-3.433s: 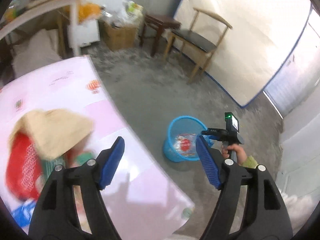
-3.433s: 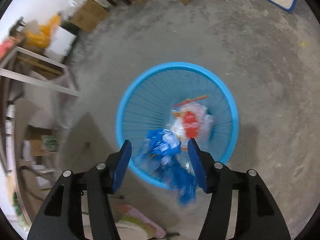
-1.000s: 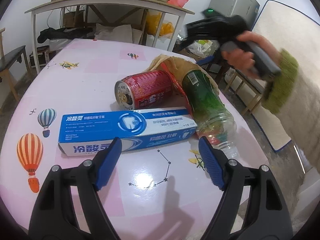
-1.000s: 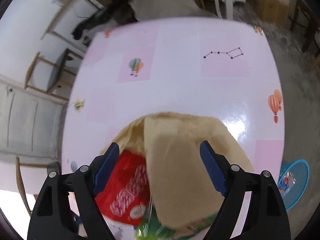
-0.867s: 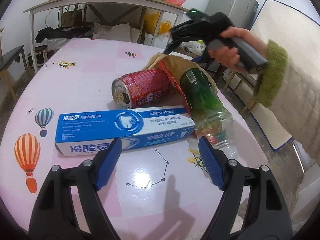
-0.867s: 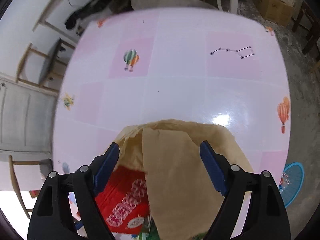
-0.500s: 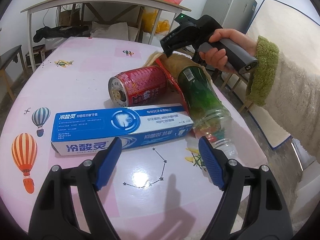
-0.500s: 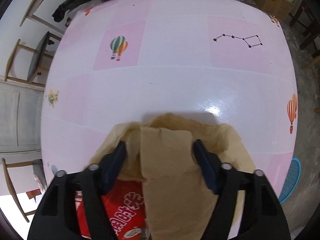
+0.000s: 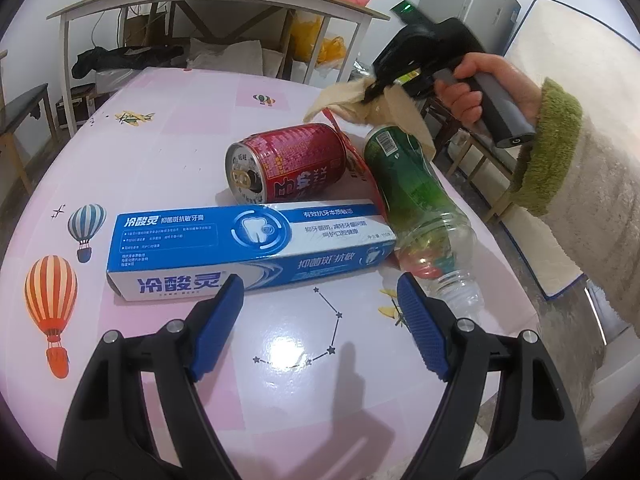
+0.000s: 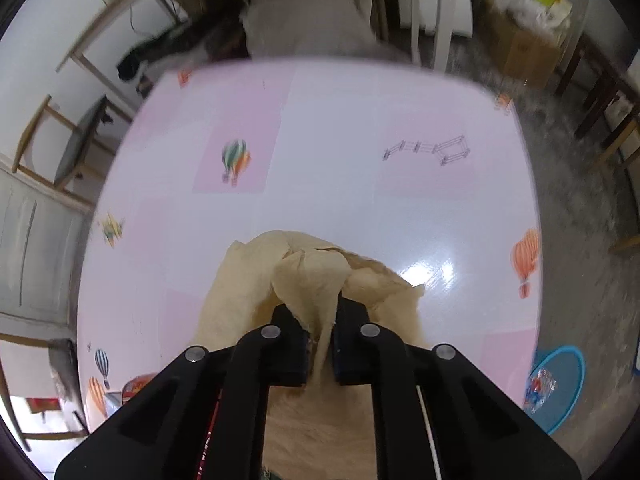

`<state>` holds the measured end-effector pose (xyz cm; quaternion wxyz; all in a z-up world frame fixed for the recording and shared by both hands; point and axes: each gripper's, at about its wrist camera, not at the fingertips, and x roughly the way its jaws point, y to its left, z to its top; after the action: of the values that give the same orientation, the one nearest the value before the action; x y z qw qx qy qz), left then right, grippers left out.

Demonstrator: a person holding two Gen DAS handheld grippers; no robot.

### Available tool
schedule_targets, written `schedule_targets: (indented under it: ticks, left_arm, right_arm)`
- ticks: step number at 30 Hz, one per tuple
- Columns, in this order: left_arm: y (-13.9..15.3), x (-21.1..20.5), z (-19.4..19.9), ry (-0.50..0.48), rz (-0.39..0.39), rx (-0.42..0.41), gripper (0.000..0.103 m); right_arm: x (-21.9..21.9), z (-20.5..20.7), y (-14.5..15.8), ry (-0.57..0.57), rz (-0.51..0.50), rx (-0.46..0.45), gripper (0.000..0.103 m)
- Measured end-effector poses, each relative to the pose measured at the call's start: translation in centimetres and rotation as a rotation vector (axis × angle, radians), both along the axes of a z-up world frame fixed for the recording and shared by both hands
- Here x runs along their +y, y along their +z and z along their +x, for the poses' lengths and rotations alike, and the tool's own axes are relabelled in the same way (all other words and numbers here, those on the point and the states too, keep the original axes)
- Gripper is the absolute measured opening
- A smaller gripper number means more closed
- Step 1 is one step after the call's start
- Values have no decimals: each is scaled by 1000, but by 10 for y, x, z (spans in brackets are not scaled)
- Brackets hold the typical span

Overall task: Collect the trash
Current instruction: 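Lift the brown paper and lower it toward the left tool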

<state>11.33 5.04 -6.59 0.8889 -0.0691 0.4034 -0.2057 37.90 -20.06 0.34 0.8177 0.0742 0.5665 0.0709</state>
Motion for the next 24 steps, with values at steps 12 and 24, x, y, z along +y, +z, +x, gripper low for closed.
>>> schedule_targets:
  ticks: [12,24]
  left_arm:
    - [2,14,-12,21,-13,19,75]
    - [11,87,-54,209,35,39,75]
  right_arm:
    - [7,-82,103,102,-102,-393,6]
    - [62,-215,161,417,-50,-525,6]
